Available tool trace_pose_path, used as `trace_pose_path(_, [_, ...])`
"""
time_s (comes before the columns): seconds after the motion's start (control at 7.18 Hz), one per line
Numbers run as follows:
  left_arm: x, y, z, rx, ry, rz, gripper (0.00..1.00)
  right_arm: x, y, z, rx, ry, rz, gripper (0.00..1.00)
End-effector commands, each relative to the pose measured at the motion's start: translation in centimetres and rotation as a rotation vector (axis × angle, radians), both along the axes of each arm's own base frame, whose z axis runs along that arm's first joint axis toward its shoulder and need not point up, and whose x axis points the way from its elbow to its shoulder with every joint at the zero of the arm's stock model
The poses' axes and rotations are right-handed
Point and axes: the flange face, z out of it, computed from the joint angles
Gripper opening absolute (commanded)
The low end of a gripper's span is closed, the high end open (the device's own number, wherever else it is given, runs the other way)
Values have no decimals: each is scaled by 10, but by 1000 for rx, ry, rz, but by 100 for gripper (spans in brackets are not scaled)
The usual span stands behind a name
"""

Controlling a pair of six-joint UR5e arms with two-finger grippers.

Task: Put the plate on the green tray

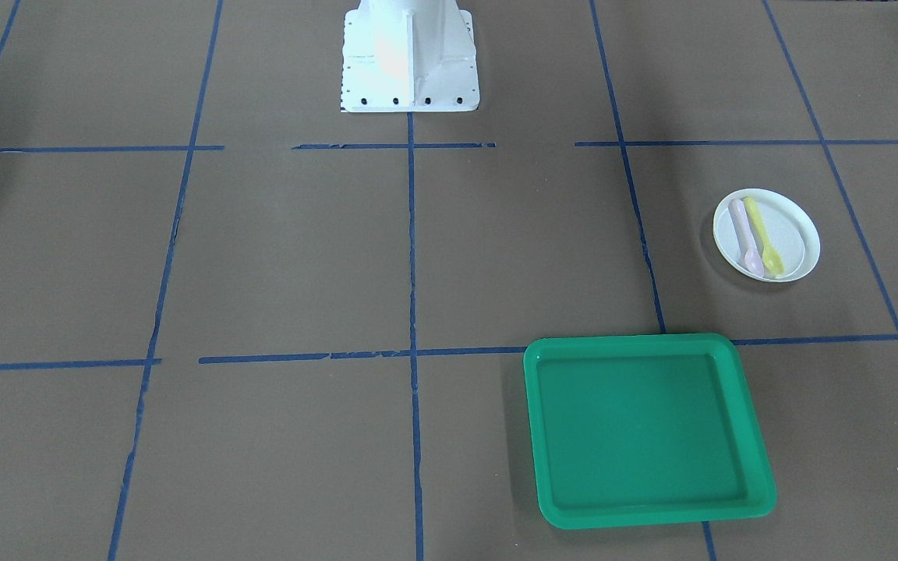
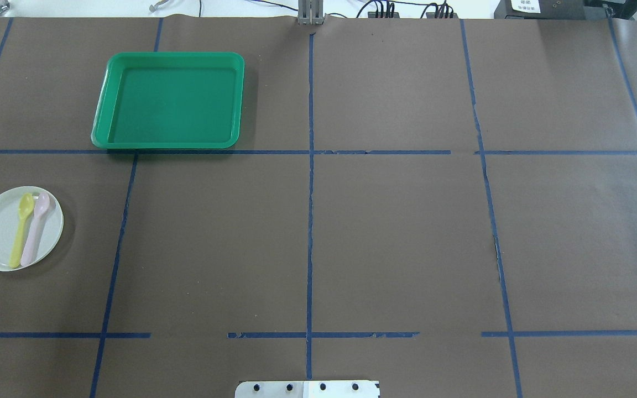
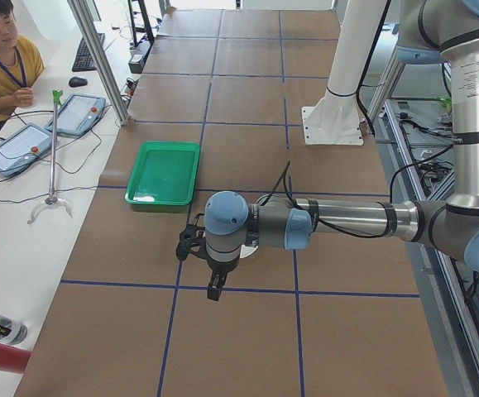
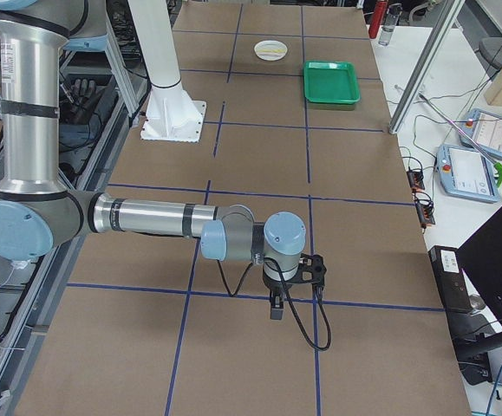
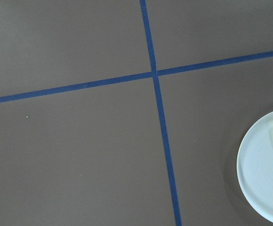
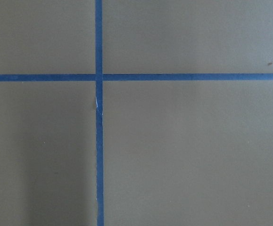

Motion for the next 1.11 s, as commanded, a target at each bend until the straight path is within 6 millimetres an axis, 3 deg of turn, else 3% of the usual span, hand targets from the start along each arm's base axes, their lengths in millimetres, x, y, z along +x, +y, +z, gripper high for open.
trace_pose_path(0.0, [70, 2, 10, -93, 77, -114, 100, 0, 0, 0, 0, 0, 0, 100])
trace_pose_path(0.42, [160, 17, 30, -214, 130, -111, 95, 0, 0, 0, 0, 0, 0, 100])
trace_pose_path(0.56, [161, 20, 46, -224, 125, -106, 95, 0, 0, 1, -1, 0, 0, 100])
trace_pose_path(0.7, [169, 10, 48, -223, 125, -100, 94, 0, 0, 0, 0, 0, 0, 100])
trace_pose_path(0.84, [189, 2, 43, -216, 127, -67, 90, 0, 0, 0, 0, 0, 0, 100])
trace_pose_path(0.97, [193, 1, 44, -216, 126, -60, 85, 0, 0, 0, 0, 0, 0, 100])
